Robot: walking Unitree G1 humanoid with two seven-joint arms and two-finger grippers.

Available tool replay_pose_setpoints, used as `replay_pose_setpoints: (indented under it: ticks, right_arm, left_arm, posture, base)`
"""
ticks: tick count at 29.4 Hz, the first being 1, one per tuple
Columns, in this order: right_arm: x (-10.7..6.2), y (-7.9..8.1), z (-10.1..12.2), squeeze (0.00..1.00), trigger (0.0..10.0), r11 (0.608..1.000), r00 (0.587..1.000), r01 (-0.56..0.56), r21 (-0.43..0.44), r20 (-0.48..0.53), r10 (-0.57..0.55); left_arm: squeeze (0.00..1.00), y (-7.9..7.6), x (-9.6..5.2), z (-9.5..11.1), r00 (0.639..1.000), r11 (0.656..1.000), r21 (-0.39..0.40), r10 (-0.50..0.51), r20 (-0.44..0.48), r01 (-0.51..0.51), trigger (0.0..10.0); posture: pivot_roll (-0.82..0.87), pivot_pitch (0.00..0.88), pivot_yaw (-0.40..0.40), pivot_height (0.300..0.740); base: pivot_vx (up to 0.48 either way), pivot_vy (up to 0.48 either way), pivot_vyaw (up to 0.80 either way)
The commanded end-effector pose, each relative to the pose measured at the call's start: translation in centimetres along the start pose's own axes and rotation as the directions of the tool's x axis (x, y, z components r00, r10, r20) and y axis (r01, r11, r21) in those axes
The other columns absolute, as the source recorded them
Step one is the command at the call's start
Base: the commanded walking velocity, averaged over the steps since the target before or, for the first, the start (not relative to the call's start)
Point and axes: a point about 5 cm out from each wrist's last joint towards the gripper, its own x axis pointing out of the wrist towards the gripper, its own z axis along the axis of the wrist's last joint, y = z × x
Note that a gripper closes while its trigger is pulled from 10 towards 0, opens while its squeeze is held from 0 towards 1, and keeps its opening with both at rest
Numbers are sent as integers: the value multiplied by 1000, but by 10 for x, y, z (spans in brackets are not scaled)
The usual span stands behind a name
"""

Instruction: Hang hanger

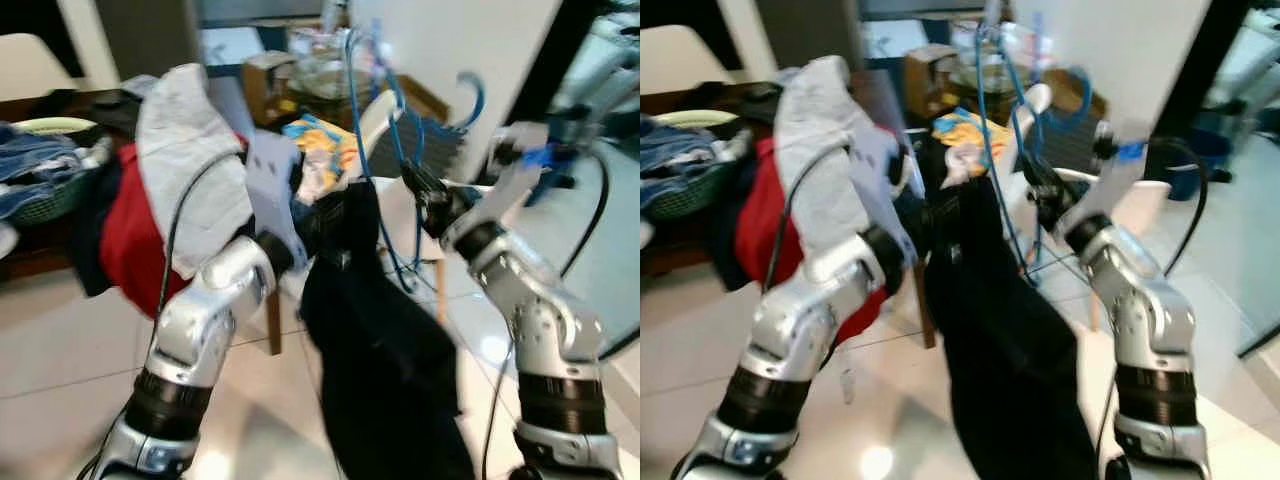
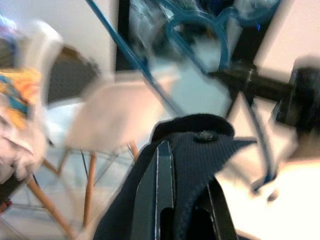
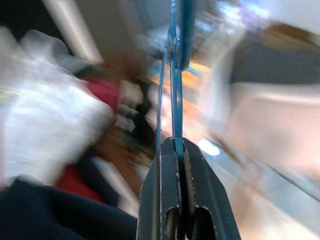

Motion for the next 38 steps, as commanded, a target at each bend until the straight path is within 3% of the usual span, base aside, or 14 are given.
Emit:
replay_pose_setpoints:
  ticks: [1, 6, 10, 12, 14, 17, 19, 33, 38]
  right_arm:
    - [-7, -15, -9, 0, 10000, 996, 995, 86, -30, -46, -88]
    - [-15, -21, -20, 0, 10000, 991, 988, 114, -67, -95, -120]
    - [-22, -12, -35, 0, 10000, 996, 987, 72, -56, -140, -79]
    - [-30, -5, -48, 0, 10000, 998, 984, 51, -41, -170, -57]
    - [-49, 4, -74, 0, 10000, 999, 973, 52, -16, -223, -54]
    - [-61, 9, -89, 0, 10000, 998, 965, 65, -3, -255, -64]
    - [-76, 17, -110, 0, 10000, 995, 948, 94, 21, -306, -83]
    - [-82, 10, -118, 0, 10000, 995, 937, 94, -21, -336, -95]
    - [-82, 12, -117, 0, 10000, 997, 943, 79, -16, -323, -80]
  left_arm:
    - [0, 3, -5, -12, 999, 998, 70, 8, -44, -5, 10000]
    - [0, 2, -11, -24, 997, 993, 122, 5, -74, 4, 10000]
    - [0, 2, -17, -32, 996, 991, 133, 31, -83, -20, 10000]
    - [0, 5, -24, -37, 993, 991, 108, 83, -83, -74, 10000]
    - [0, 7, -40, -49, 977, 982, 7, 187, -101, -187, 10000]
    - [0, 3, -50, -62, 963, 972, -15, 230, -138, -234, 10000]
    - [0, -6, -64, -83, 937, 955, -20, 287, -199, -297, 10000]
    - [0, 1, -80, -101, 876, 912, 3, 395, -276, -411, 10000]
    - [0, -1, -77, -100, 882, 919, 4, 380, -280, -395, 10000]
  posture:
    - [109, 141, -52, 740]
    - [106, 142, -56, 740]
    - [102, 141, -59, 740]
    - [93, 138, -63, 740]
    - [90, 137, -65, 740]
    - [79, 134, -72, 740]
    - [75, 130, -78, 740]
    - [80, 118, -98, 740]
    - [76, 123, -95, 740]
  base:
    - [0, 0, -800]
    - [0, 0, -790]
    - [0, 0, -788]
    - [0, 0, -788]
    - [0, 0, -788]
    - [0, 0, -788]
    - [0, 0, -788]
    - [0, 0, -788]
    - [0, 0, -788]
